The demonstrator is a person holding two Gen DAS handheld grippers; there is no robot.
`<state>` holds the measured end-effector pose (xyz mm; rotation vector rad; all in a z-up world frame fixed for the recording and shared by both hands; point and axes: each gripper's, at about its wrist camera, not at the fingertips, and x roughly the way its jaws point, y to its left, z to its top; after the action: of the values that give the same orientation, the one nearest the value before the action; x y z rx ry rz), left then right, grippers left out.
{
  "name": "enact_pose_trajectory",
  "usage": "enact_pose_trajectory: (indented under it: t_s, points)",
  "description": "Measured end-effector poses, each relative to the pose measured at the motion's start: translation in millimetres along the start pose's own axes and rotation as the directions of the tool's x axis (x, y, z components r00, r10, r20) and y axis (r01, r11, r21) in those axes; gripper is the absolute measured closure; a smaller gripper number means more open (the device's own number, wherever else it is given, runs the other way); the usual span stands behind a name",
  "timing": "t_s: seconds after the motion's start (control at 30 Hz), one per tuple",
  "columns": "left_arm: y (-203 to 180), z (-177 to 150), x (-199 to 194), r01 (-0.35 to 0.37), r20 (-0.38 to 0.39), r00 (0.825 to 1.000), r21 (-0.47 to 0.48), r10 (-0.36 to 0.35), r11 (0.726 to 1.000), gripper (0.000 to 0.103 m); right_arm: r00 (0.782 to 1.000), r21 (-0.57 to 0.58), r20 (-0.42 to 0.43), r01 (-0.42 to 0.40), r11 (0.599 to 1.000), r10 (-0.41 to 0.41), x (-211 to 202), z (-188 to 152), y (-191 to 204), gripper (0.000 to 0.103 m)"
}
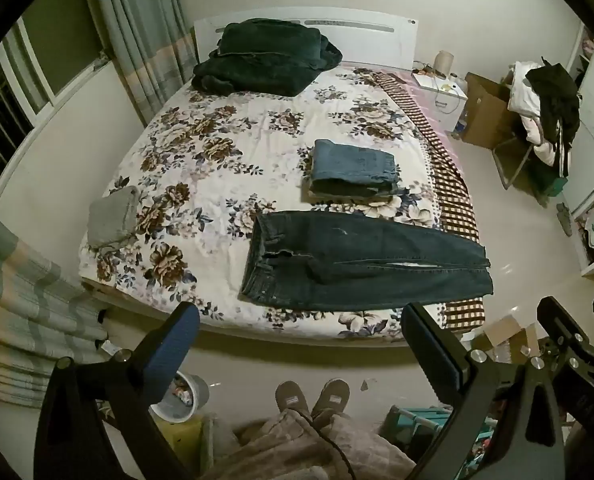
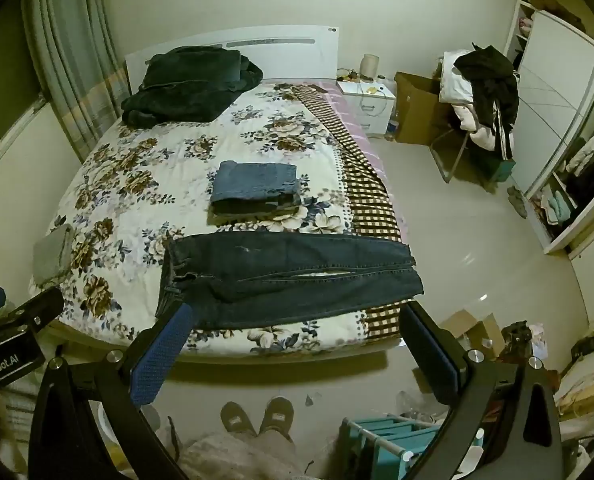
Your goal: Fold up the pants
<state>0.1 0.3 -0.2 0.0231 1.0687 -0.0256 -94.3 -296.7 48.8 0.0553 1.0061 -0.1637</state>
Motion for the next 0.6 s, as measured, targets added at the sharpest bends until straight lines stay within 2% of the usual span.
enact_pose_trajectory:
  t_s: [0.6]
  points:
    - [-6.0,-3.8,2.2,-0.004,-0.008,1.0,0.004,0.004,1.0,0.0,1.0,0.004,0.007,-0.006,1.0,0.006,-0.3,-0.2,-0.3,0.0]
